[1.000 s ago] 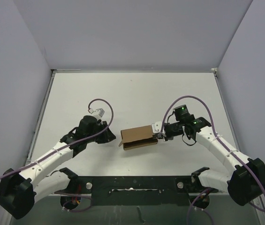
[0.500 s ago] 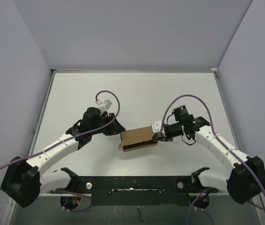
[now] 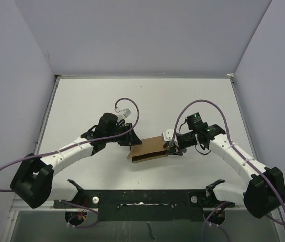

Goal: Fold the paper box

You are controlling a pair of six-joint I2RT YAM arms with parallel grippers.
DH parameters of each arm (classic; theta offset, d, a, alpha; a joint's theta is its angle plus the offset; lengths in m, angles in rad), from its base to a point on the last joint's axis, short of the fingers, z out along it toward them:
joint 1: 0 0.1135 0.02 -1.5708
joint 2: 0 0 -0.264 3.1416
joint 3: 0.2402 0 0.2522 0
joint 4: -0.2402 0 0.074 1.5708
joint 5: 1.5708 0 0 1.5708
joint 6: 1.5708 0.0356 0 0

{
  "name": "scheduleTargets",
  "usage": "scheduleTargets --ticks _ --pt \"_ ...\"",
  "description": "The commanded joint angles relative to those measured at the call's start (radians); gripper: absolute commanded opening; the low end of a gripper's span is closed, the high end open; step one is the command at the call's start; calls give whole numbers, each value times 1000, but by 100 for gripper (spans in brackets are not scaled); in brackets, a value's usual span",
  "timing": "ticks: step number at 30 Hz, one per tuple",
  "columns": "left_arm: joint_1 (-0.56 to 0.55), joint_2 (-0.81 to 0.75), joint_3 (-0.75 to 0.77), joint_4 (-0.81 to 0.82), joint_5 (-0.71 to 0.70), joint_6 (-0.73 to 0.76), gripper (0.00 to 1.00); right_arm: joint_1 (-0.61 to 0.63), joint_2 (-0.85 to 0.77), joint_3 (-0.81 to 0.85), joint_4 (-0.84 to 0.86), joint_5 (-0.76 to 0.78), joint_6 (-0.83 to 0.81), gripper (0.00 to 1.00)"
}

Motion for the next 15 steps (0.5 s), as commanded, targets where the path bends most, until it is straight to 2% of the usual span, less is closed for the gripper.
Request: scheduleTargets --ticks 1,5,10,12,14,15 --pt "-5 30 12 45 31 21 29 -16 -13 67 -52 -91 -23 39" --pt "-3 40 9 42 26 24 29 -77 -30 105 -129 -204 -64 51" --pt "-4 50 10 46 25 25 29 -269 -12 146 -220 -353 -87 52" --pt "-4 53 10 47 26 25 29 -351 11 147 -158 -362 28 45" --pt "-4 55 7 50 28 25 29 -422 44 134 -61 -341 185 32" --pt "-3 56 6 52 28 26 29 -445 79 122 -17 -316 268 23"
